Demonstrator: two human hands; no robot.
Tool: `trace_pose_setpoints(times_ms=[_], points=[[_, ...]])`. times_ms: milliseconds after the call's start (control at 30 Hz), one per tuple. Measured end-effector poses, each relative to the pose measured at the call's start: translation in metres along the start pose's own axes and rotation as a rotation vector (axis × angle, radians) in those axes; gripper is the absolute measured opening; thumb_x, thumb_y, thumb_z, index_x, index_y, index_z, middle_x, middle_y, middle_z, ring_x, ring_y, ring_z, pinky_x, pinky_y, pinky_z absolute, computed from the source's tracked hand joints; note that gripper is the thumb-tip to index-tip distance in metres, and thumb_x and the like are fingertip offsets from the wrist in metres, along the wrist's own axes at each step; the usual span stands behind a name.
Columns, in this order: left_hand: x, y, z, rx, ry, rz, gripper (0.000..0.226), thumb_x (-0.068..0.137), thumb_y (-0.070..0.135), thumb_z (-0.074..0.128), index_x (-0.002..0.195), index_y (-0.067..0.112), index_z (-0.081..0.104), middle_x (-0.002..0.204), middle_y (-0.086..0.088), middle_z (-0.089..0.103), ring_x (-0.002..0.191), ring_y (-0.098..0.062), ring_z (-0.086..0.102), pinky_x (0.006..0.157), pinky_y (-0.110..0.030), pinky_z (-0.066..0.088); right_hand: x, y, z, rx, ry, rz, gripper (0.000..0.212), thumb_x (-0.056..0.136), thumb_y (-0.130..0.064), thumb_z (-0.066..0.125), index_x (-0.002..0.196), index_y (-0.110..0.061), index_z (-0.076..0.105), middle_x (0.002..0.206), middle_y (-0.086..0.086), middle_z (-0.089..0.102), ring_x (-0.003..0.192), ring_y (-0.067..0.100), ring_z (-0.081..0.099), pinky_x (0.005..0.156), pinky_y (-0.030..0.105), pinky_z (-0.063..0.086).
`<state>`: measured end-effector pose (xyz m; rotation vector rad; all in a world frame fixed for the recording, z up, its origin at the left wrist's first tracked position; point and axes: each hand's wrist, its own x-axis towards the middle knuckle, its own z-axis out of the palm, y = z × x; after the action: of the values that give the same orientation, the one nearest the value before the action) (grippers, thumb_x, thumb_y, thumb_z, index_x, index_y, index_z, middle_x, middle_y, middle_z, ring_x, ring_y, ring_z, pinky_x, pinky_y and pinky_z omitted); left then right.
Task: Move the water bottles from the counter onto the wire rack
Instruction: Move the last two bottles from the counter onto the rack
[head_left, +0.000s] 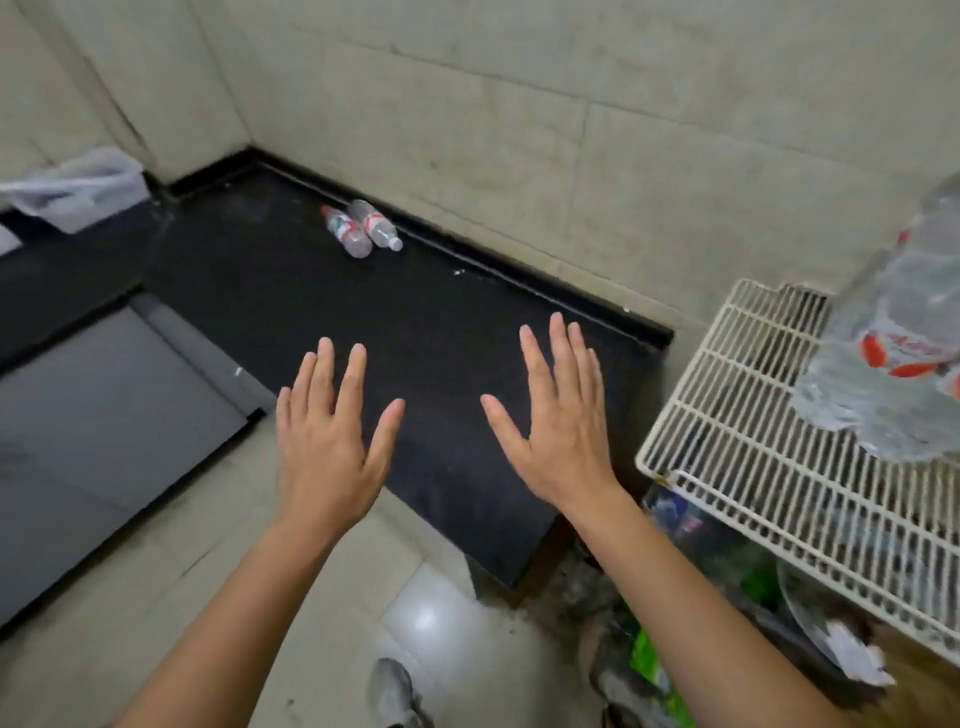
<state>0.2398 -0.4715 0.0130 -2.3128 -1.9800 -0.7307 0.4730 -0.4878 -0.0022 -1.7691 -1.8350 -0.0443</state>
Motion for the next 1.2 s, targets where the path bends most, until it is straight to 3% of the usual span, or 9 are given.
trace_pose_setpoints(times_ms=[233, 433, 667, 833, 1000, 1200], points=[[0.044, -0.166, -0.041, 0.027, 0.034, -0.1, 0.069, 0.1, 0.056, 0.031, 0.156, 0.017, 0.03, 0.165, -0.013, 0.025, 0.152, -0.031, 0.023, 0.12, -0.054, 0.026, 0.094, -0.126, 0.098, 0.065, -0.036, -0.05, 0.077, 0.101, -0.056, 0.044, 0.162, -0.017, 0.016, 0.171, 0.012, 0.003, 0.158, 0.025, -0.004, 0.128, 0.045, 0.004], [0.095, -0.254, -0.056, 0.02, 0.004, -0.132, 0.069, 0.1, 0.057, 0.03, 0.157, 0.017, 0.028, 0.165, -0.012, 0.025, 0.152, -0.03, 0.024, 0.12, -0.053, 0.027, 0.153, -0.2, 0.153, 0.073, -0.05, -0.071, 0.073, 0.102, -0.051, 0.047, 0.161, -0.017, 0.021, 0.171, 0.012, 0.004, 0.158, 0.025, -0.002, 0.128, 0.042, 0.003], [0.182, -0.295, -0.009, -0.035, -0.096, -0.091, 0.07, 0.1, 0.058, 0.031, 0.158, 0.019, 0.027, 0.166, -0.008, 0.022, 0.153, -0.027, 0.021, 0.121, -0.051, 0.026, 0.213, -0.197, 0.209, 0.072, -0.038, 0.058, 0.073, 0.101, -0.048, 0.053, 0.16, -0.016, 0.024, 0.171, 0.012, 0.006, 0.158, 0.026, 0.001, 0.127, 0.047, 0.011], [0.277, -0.305, 0.03, 0.014, -0.155, 0.068, 0.07, 0.1, 0.057, 0.032, 0.156, 0.016, 0.033, 0.163, -0.013, 0.029, 0.15, -0.032, 0.028, 0.118, -0.054, 0.031, 0.278, -0.182, 0.259, 0.079, -0.024, 0.138, 0.073, 0.101, -0.048, 0.053, 0.16, -0.016, 0.024, 0.171, 0.011, 0.007, 0.158, 0.026, 0.002, 0.128, 0.047, 0.011], [0.388, -0.318, 0.056, 0.003, -0.175, 0.16, 0.07, 0.099, 0.056, 0.034, 0.155, 0.013, 0.036, 0.162, -0.016, 0.03, 0.149, -0.034, 0.031, 0.116, -0.055, 0.034, 0.358, -0.168, 0.303, 0.097, 0.017, 0.201, 0.071, 0.099, -0.044, 0.057, 0.156, -0.01, 0.032, 0.168, 0.016, 0.019, 0.156, 0.033, 0.014, 0.125, 0.05, 0.018], [0.486, -0.342, 0.103, -0.094, -0.34, 0.138, 0.065, 0.101, 0.05, 0.047, 0.154, 0.013, 0.037, 0.164, -0.015, 0.027, 0.151, -0.031, 0.026, 0.119, -0.049, 0.03, 0.432, -0.15, 0.351, 0.034, -0.121, 0.305, 0.072, 0.1, -0.044, 0.055, 0.158, -0.011, 0.028, 0.168, 0.016, 0.016, 0.156, 0.031, 0.012, 0.125, 0.044, 0.016]])
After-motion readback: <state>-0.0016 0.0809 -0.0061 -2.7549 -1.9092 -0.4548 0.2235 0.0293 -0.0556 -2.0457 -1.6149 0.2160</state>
